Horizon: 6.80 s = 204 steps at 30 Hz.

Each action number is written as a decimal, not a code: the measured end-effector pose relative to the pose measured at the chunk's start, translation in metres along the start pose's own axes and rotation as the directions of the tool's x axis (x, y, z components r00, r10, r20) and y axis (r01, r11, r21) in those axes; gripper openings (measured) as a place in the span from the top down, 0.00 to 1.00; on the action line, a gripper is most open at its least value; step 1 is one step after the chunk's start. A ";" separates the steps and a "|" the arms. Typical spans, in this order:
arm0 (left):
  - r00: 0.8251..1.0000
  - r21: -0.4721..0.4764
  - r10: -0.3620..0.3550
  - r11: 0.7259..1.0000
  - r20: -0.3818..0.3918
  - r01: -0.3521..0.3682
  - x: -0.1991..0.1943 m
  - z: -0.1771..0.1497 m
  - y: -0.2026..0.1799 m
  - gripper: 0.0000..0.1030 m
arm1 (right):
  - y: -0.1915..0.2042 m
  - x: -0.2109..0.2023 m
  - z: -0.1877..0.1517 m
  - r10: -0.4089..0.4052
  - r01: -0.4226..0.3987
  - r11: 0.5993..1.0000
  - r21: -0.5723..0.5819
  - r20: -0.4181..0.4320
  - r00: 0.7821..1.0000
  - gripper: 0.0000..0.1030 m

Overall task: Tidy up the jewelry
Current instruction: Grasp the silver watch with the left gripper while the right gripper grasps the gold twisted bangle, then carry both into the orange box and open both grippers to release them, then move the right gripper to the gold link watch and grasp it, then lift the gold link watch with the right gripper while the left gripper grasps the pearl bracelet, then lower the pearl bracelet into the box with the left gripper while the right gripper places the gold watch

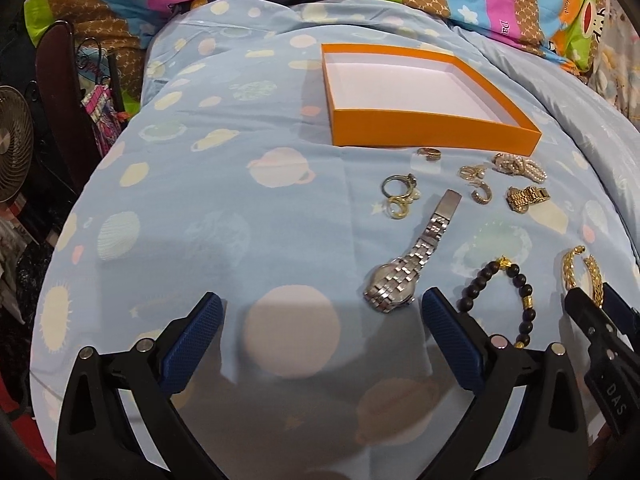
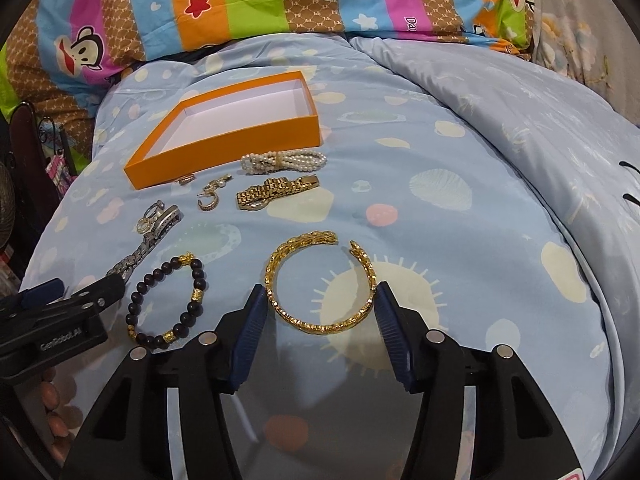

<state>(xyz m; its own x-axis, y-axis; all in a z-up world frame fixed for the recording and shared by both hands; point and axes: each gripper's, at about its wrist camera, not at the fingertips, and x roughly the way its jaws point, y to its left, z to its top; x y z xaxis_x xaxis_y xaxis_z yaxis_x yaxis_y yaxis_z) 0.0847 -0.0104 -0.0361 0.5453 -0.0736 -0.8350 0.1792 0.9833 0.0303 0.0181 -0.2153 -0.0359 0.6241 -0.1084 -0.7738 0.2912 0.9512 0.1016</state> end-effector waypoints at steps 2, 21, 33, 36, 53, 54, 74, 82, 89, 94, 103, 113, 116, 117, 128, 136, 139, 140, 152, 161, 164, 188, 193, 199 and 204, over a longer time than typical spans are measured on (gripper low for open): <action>1.000 -0.009 -0.004 1.000 0.006 0.004 0.004 0.001 -0.003 0.12 | -0.001 0.001 -0.001 0.008 -0.008 1.000 0.006 -0.001 1.000 0.47; 0.995 -0.017 -0.096 0.995 0.034 0.097 -0.015 -0.001 -0.005 0.70 | -0.002 -0.010 -0.004 0.037 -0.037 0.999 0.012 0.025 0.999 0.48; 0.981 -0.020 -0.099 0.994 0.166 0.104 -0.095 0.009 0.022 0.71 | -0.001 -0.081 0.028 0.150 -0.150 0.989 -0.009 0.149 0.977 0.48; 0.966 0.003 -0.101 0.995 0.238 0.104 -0.123 0.026 0.023 0.71 | 0.001 -0.100 0.054 0.155 -0.150 0.988 -0.043 0.209 0.966 0.48; 0.942 0.054 -0.110 0.994 0.316 0.098 -0.036 0.175 -0.032 0.76 | 0.029 0.053 0.171 0.185 -0.179 0.981 -0.076 0.091 0.978 0.48; 0.945 0.053 -0.095 0.995 0.314 0.083 -0.022 0.182 -0.034 0.76 | 0.031 0.063 0.174 0.180 -0.174 0.982 -0.076 0.080 0.980 0.48; 0.953 -0.022 -0.069 0.997 0.296 0.079 0.020 0.168 0.006 0.53 | 0.030 0.057 0.145 0.164 -0.150 0.983 -0.105 0.137 0.977 0.30; 0.962 -0.066 -0.049 0.995 0.268 0.070 -0.020 0.089 0.028 0.45 | 0.001 0.013 0.068 0.143 -0.139 0.989 -0.040 0.107 0.984 0.30; 0.978 -0.073 -0.045 0.995 0.206 0.061 -0.022 0.029 0.025 0.44 | -0.007 0.002 0.024 0.134 -0.133 0.991 -0.009 0.063 0.989 0.30; 0.982 -0.053 -0.035 0.998 0.188 0.046 -0.022 0.009 0.019 0.44 | -0.007 -0.001 0.022 0.121 -0.121 0.993 -0.009 0.071 0.990 0.30; 0.984 -0.046 -0.067 0.996 0.162 0.076 -0.018 -0.006 0.013 0.44 | 0.010 0.024 0.043 0.156 -0.156 0.987 -0.035 0.014 0.988 0.56; 0.985 -0.148 -0.117 0.980 0.125 0.135 -0.007 -0.005 0.033 0.42 | 0.012 0.052 0.061 0.231 -0.227 0.967 0.113 -0.026 0.973 0.63; 0.984 -0.147 -0.123 0.979 0.125 0.141 -0.007 -0.005 0.033 0.40 | 0.014 0.058 0.066 0.222 -0.217 0.966 0.137 -0.022 0.975 0.63; 0.984 -0.147 -0.123 0.979 0.125 0.141 -0.007 -0.005 0.033 0.40 | 0.016 0.060 0.068 0.211 -0.207 0.969 0.136 -0.019 0.977 0.63; 0.984 -0.148 -0.128 0.978 0.125 0.146 -0.006 -0.004 0.032 0.39 | 0.020 0.060 0.070 0.104 -0.103 0.993 0.058 -0.012 0.994 0.83; 0.978 -0.073 -0.136 0.986 0.159 0.149 -0.023 0.011 0.011 0.40 | -0.006 0.032 0.048 0.110 -0.109 0.993 0.055 -0.009 0.994 0.83; 0.966 -0.008 -0.169 0.985 0.195 0.174 -0.034 0.029 -0.014 0.40 | -0.019 0.021 0.036 0.118 -0.118 0.991 0.071 -0.007 0.993 0.87; 0.962 0.026 -0.187 0.982 0.200 0.186 -0.036 0.038 -0.028 0.40 | -0.023 0.017 0.032 0.121 -0.120 0.990 0.075 -0.005 0.993 0.87; 0.962 0.186 -0.251 0.956 0.110 0.228 0.017 0.083 -0.121 0.44 | -0.054 0.002 0.012 0.122 -0.123 0.988 0.091 0.011 0.992 0.87; 0.965 0.237 -0.260 0.940 0.039 0.244 0.041 0.082 -0.139 0.77 | -0.059 0.006 0.012 0.163 -0.164 0.979 0.122 0.018 0.986 0.87; 0.960 0.241 -0.277 0.935 0.048 0.258 0.037 0.079 -0.139 0.79 | -0.059 0.006 0.011 0.166 -0.167 0.978 0.125 0.019 0.986 0.87; 0.919 0.128 -0.295 0.954 0.263 0.269 -0.078 0.060 -0.042 0.97 | -0.050 -0.030 0.009 0.133 -0.140 0.987 0.074 0.083 0.988 0.97; 0.931 0.087 -0.256 0.967 0.262 0.241 -0.078 0.049 -0.018 0.97 | -0.049 -0.038 0.007 0.127 -0.133 0.989 0.068 0.091 0.988 0.97; 0.940 0.044 -0.245 0.969 0.238 0.242 -0.070 0.040 -0.001 0.97 | -0.041 -0.049 0.019 0.129 -0.134 0.990 0.037 0.124 0.984 0.97; 0.931 0.044 -0.251 0.968 0.264 0.249 -0.075 0.056 0.003 0.97 | -0.029 -0.052 0.050 0.165 -0.168 0.986 0.009 0.168 0.972 0.97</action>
<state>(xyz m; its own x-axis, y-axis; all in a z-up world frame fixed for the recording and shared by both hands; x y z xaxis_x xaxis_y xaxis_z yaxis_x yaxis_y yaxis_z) 0.0897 -0.0113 0.0574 0.6792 -0.3597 -0.6397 0.3450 0.9258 -0.1543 0.0133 -0.2520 0.0329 0.7765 0.0026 -0.6301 0.1883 0.9534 0.2359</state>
